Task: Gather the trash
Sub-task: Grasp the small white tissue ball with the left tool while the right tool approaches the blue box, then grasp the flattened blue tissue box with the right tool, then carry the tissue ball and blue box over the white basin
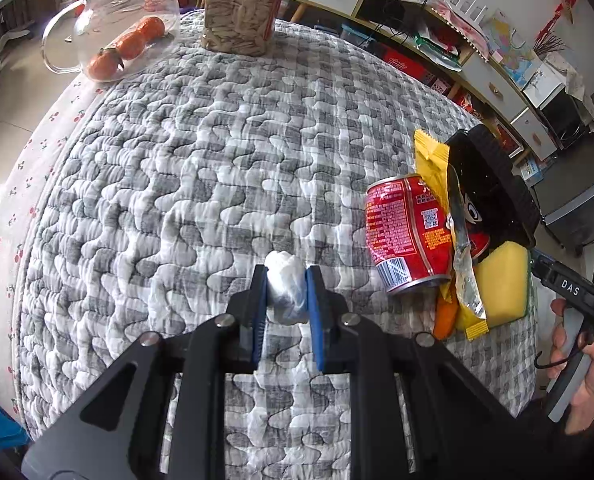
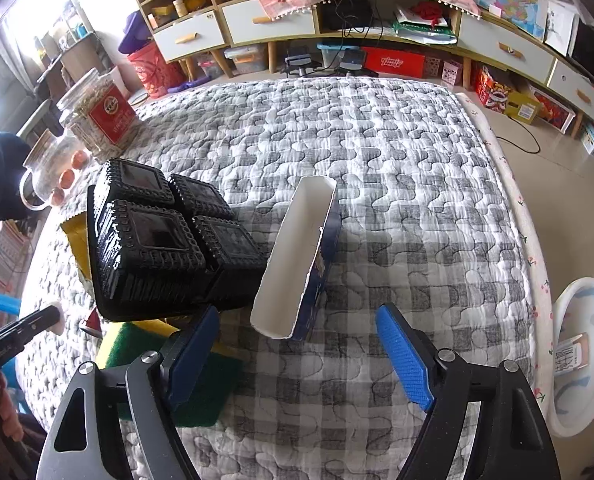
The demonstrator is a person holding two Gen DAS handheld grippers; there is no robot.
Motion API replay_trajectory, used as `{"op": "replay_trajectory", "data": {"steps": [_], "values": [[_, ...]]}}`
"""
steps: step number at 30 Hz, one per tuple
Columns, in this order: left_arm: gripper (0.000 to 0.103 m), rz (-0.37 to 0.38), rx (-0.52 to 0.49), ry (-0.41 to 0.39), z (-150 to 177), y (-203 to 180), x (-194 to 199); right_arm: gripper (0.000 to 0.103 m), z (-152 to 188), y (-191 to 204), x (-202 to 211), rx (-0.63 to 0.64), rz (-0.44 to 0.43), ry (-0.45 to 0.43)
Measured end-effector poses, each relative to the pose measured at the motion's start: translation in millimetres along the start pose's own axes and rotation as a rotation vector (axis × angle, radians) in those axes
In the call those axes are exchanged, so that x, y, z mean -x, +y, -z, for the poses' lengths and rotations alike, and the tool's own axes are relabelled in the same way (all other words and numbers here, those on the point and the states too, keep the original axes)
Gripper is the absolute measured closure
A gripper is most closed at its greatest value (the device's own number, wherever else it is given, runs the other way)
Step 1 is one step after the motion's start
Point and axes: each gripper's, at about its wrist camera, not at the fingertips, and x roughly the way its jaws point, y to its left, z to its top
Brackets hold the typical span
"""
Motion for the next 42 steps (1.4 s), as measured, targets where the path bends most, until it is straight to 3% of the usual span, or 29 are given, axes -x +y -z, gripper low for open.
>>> {"op": "replay_trajectory", "data": {"steps": [5, 8, 11, 14, 29, 42], "values": [[0.082, 0.013, 0.0, -0.008, 3, 2, 7, 0.03, -2, 1, -13, -0.002, 0.035, 0.002], [0.082, 0.017, -0.001, -0.01, 3, 1, 8, 0.046, -1, 0, -18, -0.004, 0.045, 0.005], [0.082, 0.022, -0.002, -0.016, 4, -1, 10, 0.069, 0, -1, -19, 0.008, 0.04, 0.007], [0.082, 0.031, -0.006, -0.025, 4, -5, 13, 0.079, 3, -1, -14, 0.028, 0.047, -0.002], [0.082, 0.097, -0.052, -0.077, 8, -44, 33, 0.08, 25, -17, 47, 0.015, -0.033, -0.087], [0.082, 0.18, -0.17, -0.107, 19, -106, 49, 0.08, 44, -81, 98, -0.089, -0.017, -0.162]]}}
